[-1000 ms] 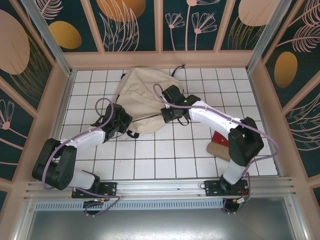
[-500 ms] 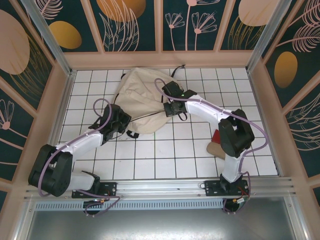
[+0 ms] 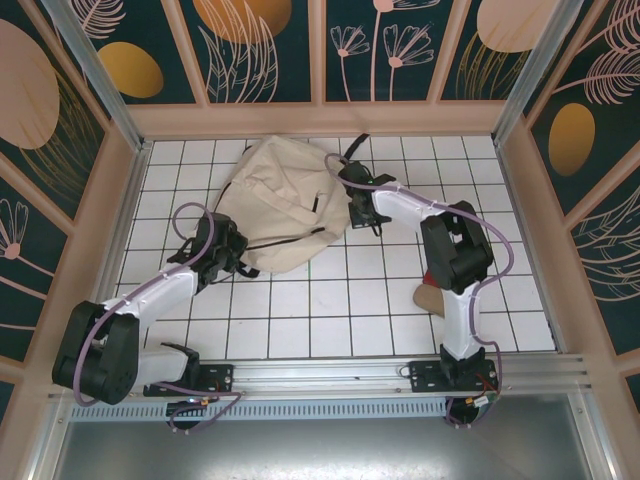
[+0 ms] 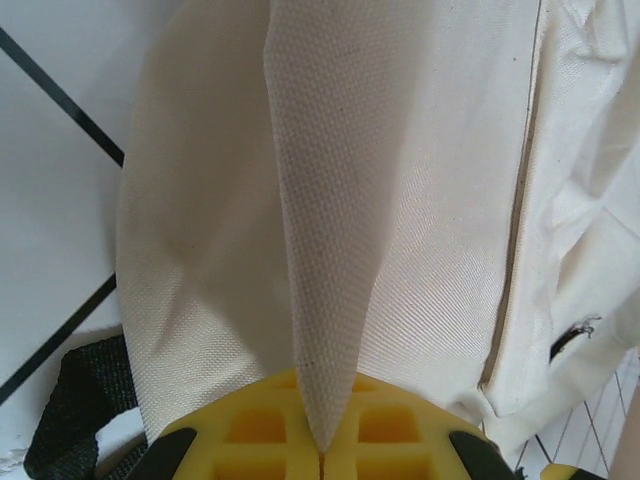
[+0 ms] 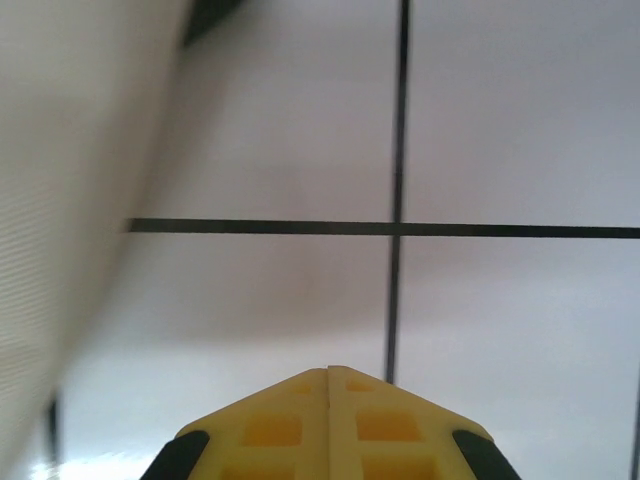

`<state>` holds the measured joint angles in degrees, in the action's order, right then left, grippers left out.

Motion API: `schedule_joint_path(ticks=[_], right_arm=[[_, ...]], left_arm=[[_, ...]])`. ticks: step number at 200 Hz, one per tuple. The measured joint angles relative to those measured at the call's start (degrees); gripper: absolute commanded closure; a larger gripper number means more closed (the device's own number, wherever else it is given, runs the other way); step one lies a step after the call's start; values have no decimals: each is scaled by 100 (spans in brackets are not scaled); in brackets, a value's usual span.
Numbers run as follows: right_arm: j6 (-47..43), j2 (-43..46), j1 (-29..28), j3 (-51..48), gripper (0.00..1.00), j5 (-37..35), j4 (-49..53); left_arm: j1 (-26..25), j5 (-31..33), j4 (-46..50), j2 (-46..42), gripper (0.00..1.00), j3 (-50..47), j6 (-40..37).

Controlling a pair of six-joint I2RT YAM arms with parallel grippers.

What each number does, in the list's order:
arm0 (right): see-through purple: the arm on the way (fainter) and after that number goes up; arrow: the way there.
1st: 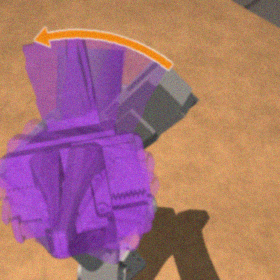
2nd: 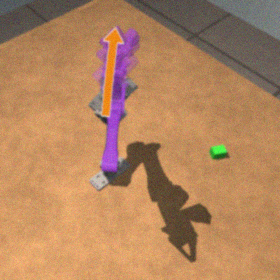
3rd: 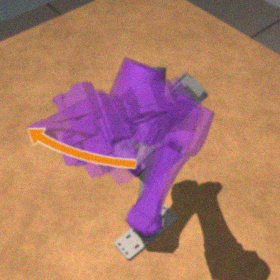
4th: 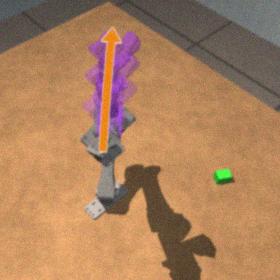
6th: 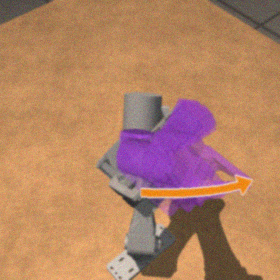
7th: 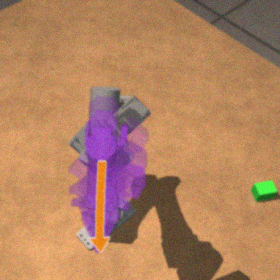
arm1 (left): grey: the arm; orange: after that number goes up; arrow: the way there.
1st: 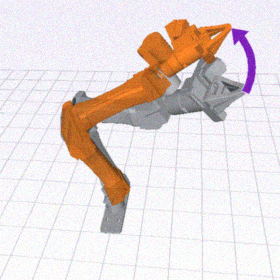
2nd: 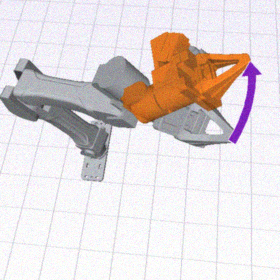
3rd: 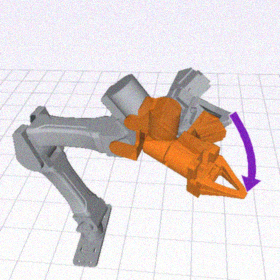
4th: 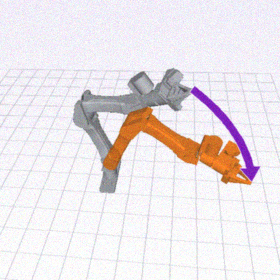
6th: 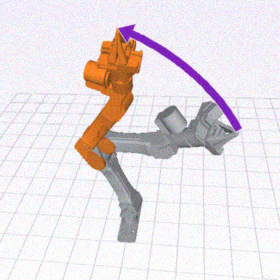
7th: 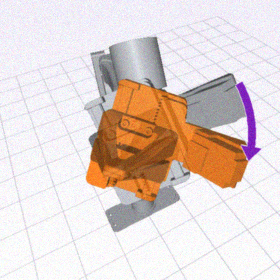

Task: Pack the student bag
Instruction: Zip the student bag at the top-center of the table.

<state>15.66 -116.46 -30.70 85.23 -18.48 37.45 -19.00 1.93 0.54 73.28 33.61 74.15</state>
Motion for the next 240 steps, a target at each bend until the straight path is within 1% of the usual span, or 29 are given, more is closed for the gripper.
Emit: schedule_joint_path(ticks=[21,41,55,69,82,86,108,132,173,211,240], right_arm=[[-9,-4,-31,0,100,83,-11],[-42,125,-59,-109,99,695,-203],[-68,433,-57,-354,85,1379,-411],[-37,846,-20,-614,65,2221,-629],[48,1156,35,-780,53,2962,-914],[85,1220,52,-817,51,3167,-1016],[409,1373,127,-1047,48,4170,-1655],[706,1211,125,-1147,47,4677,-1961],[879,780,125,-1147,48,4996,-2142],[984,595,125,-1147,50,5230,-2312],[1067,413,125,-1147,50,5355,-2441]], left_arm=[[0,4,11,0,100,-7,-66],[0,11,20,0,100,-4,-181],[0,17,114,7,100,55,-315],[0,26,219,42,100,153,-448],[0,22,271,96,100,205,-544],[0,13,271,118,100,205,-562],[0,11,275,260,100,205,-619],[0,11,275,308,100,203,-645],[0,9,273,319,100,203,-647],[0,9,273,323,100,203,-647],[0,7,273,326,100,203,-647]])
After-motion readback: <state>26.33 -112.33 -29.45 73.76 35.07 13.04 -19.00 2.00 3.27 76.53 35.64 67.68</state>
